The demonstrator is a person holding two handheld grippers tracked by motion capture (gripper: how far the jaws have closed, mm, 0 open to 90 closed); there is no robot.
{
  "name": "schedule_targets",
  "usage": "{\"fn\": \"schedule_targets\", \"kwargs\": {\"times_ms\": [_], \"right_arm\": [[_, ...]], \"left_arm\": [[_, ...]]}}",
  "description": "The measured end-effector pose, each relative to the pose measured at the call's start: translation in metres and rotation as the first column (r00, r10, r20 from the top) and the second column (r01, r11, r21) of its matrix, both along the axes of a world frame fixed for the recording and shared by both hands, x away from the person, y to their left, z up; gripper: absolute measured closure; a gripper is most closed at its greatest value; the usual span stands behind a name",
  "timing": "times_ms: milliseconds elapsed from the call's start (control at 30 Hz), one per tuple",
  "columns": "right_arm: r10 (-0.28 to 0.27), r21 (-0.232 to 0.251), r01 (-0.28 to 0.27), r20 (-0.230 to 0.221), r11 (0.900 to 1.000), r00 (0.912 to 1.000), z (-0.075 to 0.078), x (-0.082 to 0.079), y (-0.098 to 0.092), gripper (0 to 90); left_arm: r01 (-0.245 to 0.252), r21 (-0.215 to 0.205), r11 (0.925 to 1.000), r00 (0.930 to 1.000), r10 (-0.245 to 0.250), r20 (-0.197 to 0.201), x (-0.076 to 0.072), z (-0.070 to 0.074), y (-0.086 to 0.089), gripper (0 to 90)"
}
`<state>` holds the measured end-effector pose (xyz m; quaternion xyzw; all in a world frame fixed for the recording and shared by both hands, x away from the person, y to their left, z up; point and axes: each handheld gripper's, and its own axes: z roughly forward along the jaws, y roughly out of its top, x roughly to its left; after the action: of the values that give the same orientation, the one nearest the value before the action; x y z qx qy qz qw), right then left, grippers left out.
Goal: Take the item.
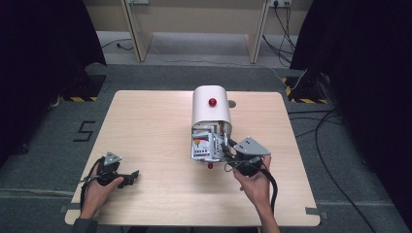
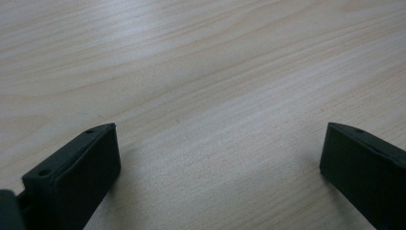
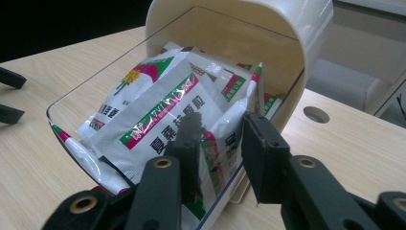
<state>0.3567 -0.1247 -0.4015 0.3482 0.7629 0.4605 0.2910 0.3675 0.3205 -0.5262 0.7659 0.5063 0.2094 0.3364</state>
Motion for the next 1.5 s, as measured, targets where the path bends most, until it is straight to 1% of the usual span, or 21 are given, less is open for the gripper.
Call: {"fn": "schedule_targets", "kwargs": {"times_ms": [67, 100, 167, 233, 333, 367, 433, 500, 633, 833, 1000, 1133, 1200, 1267, 1467, 1500], "right_arm": [[0.001, -0.006, -0.001, 0.002, 1.000, 1.0000, 0.000, 0.000, 0.000, 74.1], [0.003, -0.013, -0.003, 0.015, 1.000, 0.9999, -0.001, 0.000, -0.001, 78.9], [0.003, -0.014, -0.003, 0.019, 1.000, 0.9998, -0.001, 0.000, -0.001, 80.1], [0.001, -0.026, 0.000, 0.033, 1.000, 0.9995, -0.001, -0.001, 0.000, 82.1], [0.004, -0.023, -0.004, 0.038, 1.000, 0.9993, 0.000, -0.002, -0.001, 83.5], [0.009, -0.003, -0.009, 0.042, 1.000, 0.9991, 0.003, -0.004, -0.003, 84.1], [0.011, 0.004, -0.011, 0.044, 1.000, 0.9989, 0.004, -0.005, -0.004, 84.3], [0.020, 0.023, -0.021, 0.068, 1.000, 0.9975, 0.012, -0.010, -0.008, 85.9], [0.021, 0.041, -0.024, 0.080, 0.999, 0.9966, 0.016, -0.013, -0.011, 86.3], [0.029, 0.073, -0.035, 0.082, 0.997, 0.9962, 0.019, -0.015, -0.017, 86.6], [0.027, 0.089, -0.036, 0.104, 0.995, 0.9942, 0.024, -0.018, -0.022, 86.7], [0.019, 0.109, -0.032, 0.121, 0.993, 0.9925, 0.030, -0.022, -0.027, 86.9], [0.019, 0.138, -0.037, 0.130, 0.990, 0.9913, 0.034, -0.024, -0.034, 86.9], [0.014, 0.152, -0.034, 0.134, 0.988, 0.9908, 0.036, -0.026, -0.038, 87.0], [-0.019, 0.162, -0.007, 0.158, 0.987, 0.9872, 0.043, -0.031, -0.053, 87.0], [-0.031, 0.164, 0.004, 0.159, 0.986, 0.9868, 0.043, -0.031, -0.059, 86.9]], "left_arm": [[0.000, 0.000, 1.0000, 1.0000, 0.000, 0.000, 0.000, 0.000, 0.000, 0.0], [0.000, 0.000, 1.0000, 1.0000, 0.000, 0.000, 0.000, 0.000, 0.000, 0.0], [0.000, 0.000, 1.0000, 1.0000, 0.000, 0.000, 0.000, 0.000, 0.000, 0.0], [0.000, 0.000, 1.0000, 1.0000, 0.000, 0.000, 0.000, 0.000, 0.000, 0.0], [0.000, 0.000, 1.0000, 1.0000, 0.000, 0.000, 0.000, 0.000, 0.000, 0.0], [0.000, 0.000, 1.0000, 1.0000, 0.000, 0.000, 0.000, 0.000, 0.000, 0.0], [0.000, 0.000, 1.0000, 1.0000, 0.000, 0.000, 0.000, 0.000, 0.000, 0.0], [0.000, 0.000, 1.0000, 1.0000, 0.000, 0.000, 0.000, 0.000, 0.000, 0.0], [-0.001, 0.001, 1.0000, 1.0000, 0.001, 0.000, 0.000, 0.000, 0.000, 0.0], [-0.001, 0.001, 1.0000, 1.0000, 0.001, 0.000, 0.000, 0.000, 0.000, 0.0], [-0.001, 0.001, 1.0000, 1.0000, 0.001, 0.000, 0.000, 0.000, 0.000, 0.0], [-0.001, 0.001, 1.0000, 1.0000, 0.001, 0.000, 0.000, 0.000, 0.000, 0.0], [-0.001, 0.000, 1.0000, 1.0000, 0.001, 0.000, 0.000, 0.000, 0.000, 0.0], [-0.001, 0.001, 1.0000, 1.0000, 0.001, 0.000, 0.000, 0.000, 0.000, 0.0], [-0.001, 0.001, 1.0000, 1.0000, 0.001, 0.000, 0.000, 0.000, 0.000, 0.0], [-0.001, 0.000, 1.0000, 1.0000, 0.001, 0.000, 0.000, 0.000, 0.000, 0.0]]}}
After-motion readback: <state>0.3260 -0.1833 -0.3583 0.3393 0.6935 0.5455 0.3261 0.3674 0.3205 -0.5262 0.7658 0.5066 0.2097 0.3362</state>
